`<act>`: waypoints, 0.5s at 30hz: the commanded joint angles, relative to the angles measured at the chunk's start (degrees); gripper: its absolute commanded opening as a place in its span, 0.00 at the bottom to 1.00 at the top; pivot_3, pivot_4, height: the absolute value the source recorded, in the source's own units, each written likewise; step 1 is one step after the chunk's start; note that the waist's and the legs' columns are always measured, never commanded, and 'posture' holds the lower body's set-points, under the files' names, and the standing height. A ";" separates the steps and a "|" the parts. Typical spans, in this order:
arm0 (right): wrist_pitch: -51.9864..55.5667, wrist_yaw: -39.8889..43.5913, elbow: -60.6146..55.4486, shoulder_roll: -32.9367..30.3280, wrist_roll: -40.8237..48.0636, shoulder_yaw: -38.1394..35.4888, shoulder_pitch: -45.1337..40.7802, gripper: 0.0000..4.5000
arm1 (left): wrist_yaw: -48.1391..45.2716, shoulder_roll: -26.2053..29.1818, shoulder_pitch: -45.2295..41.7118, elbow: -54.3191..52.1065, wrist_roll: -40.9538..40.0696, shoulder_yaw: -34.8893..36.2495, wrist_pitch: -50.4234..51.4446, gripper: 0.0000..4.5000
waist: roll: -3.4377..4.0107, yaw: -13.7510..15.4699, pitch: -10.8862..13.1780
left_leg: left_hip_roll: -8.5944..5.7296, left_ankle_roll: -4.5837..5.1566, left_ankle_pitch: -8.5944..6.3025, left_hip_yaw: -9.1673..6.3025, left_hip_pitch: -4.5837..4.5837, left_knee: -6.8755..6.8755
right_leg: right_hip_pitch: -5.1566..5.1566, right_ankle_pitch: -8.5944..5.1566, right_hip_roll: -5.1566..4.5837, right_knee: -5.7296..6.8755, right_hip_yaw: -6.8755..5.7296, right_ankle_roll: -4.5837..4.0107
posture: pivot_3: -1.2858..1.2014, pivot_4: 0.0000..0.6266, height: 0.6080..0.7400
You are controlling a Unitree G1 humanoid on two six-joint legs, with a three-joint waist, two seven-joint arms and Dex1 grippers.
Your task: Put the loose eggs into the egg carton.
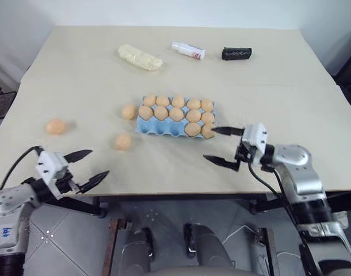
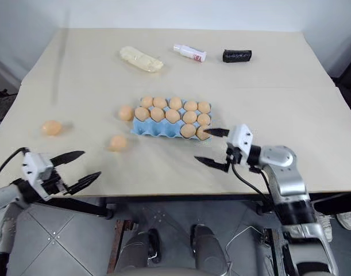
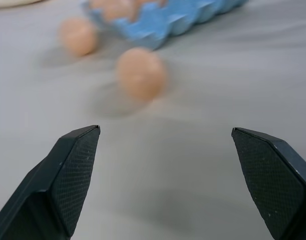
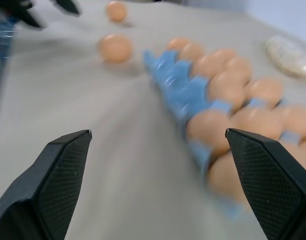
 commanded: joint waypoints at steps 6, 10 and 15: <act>0.72 -0.33 -5.80 -0.33 3.14 -2.23 2.34 1.00 | 4.95 -2.33 -1.02 -1.63 -0.78 1.98 1.09 1.00 | 0.00 0.02 0.00 | -0.02 0.01 0.01 -0.01 0.03 0.14 | 0.03 -0.14 0.00 -0.06 0.08 -0.56 | 0.52 0.24 1.00; 0.55 -0.87 -6.13 0.26 2.92 -1.75 2.31 1.00 | 6.54 -3.88 -5.19 -2.15 -0.62 -1.27 2.64 1.00 | 0.00 0.37 0.00 | -0.03 0.03 0.02 -0.01 -0.02 0.15 | 0.14 -0.17 -0.04 -0.30 0.08 -0.72 | 0.52 0.24 1.00; -0.11 -2.63 -5.94 1.19 1.71 -1.46 1.69 1.00 | 9.83 -7.87 -15.07 1.74 3.88 -9.62 3.64 1.00 | -0.03 1.38 -0.02 | -0.07 0.09 0.05 0.04 -0.05 0.15 | 0.18 0.13 -0.04 -0.35 0.07 -0.19 | 0.52 0.24 1.00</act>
